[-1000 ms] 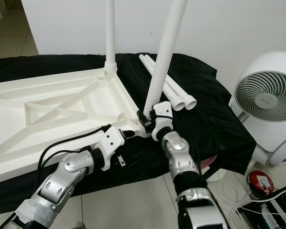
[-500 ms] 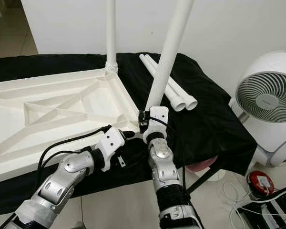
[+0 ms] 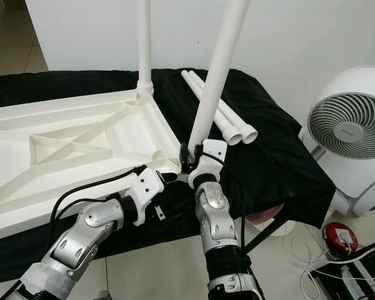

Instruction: Building children table

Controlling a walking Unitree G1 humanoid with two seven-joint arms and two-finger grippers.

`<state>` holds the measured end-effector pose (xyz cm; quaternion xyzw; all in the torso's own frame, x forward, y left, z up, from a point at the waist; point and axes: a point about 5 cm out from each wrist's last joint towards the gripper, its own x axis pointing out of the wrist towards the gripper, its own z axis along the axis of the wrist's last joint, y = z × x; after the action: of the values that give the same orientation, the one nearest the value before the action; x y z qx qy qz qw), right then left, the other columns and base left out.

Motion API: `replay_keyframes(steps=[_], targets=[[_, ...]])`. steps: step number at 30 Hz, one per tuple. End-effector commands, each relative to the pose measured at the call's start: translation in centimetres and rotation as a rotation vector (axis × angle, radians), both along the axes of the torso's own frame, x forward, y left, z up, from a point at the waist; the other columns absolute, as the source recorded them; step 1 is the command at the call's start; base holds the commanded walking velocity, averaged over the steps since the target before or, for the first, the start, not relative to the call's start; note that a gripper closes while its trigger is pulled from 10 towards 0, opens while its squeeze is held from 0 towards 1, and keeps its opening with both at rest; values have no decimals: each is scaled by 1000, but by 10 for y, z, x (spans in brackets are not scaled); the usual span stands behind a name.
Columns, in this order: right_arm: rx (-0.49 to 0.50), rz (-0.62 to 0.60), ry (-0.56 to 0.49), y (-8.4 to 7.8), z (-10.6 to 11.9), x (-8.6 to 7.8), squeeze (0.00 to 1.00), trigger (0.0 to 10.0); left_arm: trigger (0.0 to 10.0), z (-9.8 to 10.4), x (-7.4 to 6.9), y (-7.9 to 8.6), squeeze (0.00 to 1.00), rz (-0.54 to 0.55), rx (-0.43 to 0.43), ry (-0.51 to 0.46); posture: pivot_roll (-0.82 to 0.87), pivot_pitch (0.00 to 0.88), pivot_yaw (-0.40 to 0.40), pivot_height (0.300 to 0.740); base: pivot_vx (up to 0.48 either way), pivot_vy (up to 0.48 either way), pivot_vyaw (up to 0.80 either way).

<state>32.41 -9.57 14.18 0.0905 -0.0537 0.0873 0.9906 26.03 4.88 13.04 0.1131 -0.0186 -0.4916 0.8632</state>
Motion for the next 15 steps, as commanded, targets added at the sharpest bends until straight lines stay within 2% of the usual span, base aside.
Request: replay_keyframes(steps=[1, 3, 4, 6, 7, 8, 11, 14, 15], targets=[[29, 0, -3, -4, 4, 2, 0, 10000, 10000, -4, -2, -2, 0, 0, 11, 5, 30, 0, -109, 740, 0, 0, 0], [12, -8, -19, -6, 7, 3, 0, 10000, 10000, -4, -2, -2, 0, 1, 12, 5, 32, 0, -109, 740, 0, 0, 0], [53, -3, -29, -8, 10, 3, 0, 10000, 10000, -3, -2, -1, 0, 2, 11, 4, 33, 0, -110, 740, 0, 0, 0], [65, 30, -56, -5, 13, -2, 0, 10000, 10000, -3, -2, -1, 0, 5, 11, 2, 32, 0, -108, 740, 0, 0, 0], [130, 44, -39, -5, 12, -3, 0, 10000, 10000, -3, -2, -1, 0, 6, 11, 1, 33, 0, -109, 740, 0, 0, 0], [99, 37, -46, -6, 12, -5, 0, 10000, 10000, -3, -2, 0, 0, 7, 11, 1, 34, 0, -109, 740, 0, 0, 0], [75, 61, -76, -7, 9, -15, 0, 10000, 10000, -2, -1, 1, 0, 8, 11, 1, 25, 0, -98, 740, 0, 0, 0], [69, 70, -73, -9, 7, -18, 0, 10000, 10000, -2, -1, 1, 0, 8, 11, 0, 25, 0, -98, 740, 0, 0, 0], [32, 68, -82, -11, 5, -20, 0, 10000, 10000, -2, -1, 1, 0, 7, 12, 0, 23, 0, -97, 740, 0, 0, 0]])
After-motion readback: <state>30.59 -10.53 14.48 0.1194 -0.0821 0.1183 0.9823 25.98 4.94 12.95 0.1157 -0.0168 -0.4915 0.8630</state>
